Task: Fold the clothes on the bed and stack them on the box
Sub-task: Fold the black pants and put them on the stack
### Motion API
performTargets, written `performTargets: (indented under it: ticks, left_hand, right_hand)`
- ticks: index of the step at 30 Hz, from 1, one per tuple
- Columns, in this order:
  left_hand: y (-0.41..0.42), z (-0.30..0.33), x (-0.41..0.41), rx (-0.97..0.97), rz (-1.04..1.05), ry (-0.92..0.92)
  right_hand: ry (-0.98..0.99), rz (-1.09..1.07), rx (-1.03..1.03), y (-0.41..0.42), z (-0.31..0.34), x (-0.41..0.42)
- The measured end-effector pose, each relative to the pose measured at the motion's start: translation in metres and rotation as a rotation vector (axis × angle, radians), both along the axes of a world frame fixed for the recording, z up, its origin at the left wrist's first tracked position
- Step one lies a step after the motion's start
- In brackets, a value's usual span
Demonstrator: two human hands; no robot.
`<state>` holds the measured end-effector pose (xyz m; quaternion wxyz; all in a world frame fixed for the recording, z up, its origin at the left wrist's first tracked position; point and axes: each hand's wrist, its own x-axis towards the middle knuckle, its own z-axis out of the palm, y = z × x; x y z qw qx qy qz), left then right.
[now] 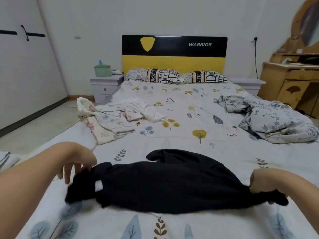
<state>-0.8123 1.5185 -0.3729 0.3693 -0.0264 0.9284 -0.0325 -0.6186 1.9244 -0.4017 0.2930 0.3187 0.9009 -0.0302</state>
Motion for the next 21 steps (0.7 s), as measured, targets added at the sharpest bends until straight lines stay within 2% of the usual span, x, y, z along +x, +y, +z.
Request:
performTargets:
  ticks: [1,2,4,6,8,11,15,18,21]
  left_hand:
    - [0.005,-0.004,0.000,-0.061,-0.056,-0.066]
    - [0.011,-0.009,-0.001,-0.094,-0.149,-0.026]
    - [0.028,-0.019,-0.005,-0.019,-0.309,0.291]
    - [0.048,-0.032,-0.010,0.159,-0.335,0.499]
    - [0.069,-0.044,-0.008,0.286,-0.367,0.527]
    - [0.097,-0.068,-0.005,0.365,-0.429,0.503]
    - [0.131,-0.100,-0.013,0.439,-0.488,0.561]
    - [0.159,-0.114,-0.020,0.514,-0.514,0.621]
    - [0.188,-0.119,-0.025,0.519,-0.565,0.643]
  right_hand:
    - [-0.075,0.060,0.024,-0.006,0.001,0.000]
    - [-0.092,0.065,0.009,-0.012,0.001,-0.001]
    - [0.042,0.024,-0.031,-0.019,-0.006,-0.009]
    - [0.242,-0.035,-0.046,-0.027,-0.019,-0.021]
    - [0.369,-0.079,-0.030,-0.034,-0.040,-0.033]
    - [0.455,-0.166,-0.021,-0.042,-0.061,-0.045]
    - [0.480,-0.265,0.015,-0.039,-0.079,-0.057]
    - [0.448,-0.231,0.040,-0.030,-0.087,-0.061]
    - [0.707,-0.193,-0.077,-0.019,-0.090,-0.067]
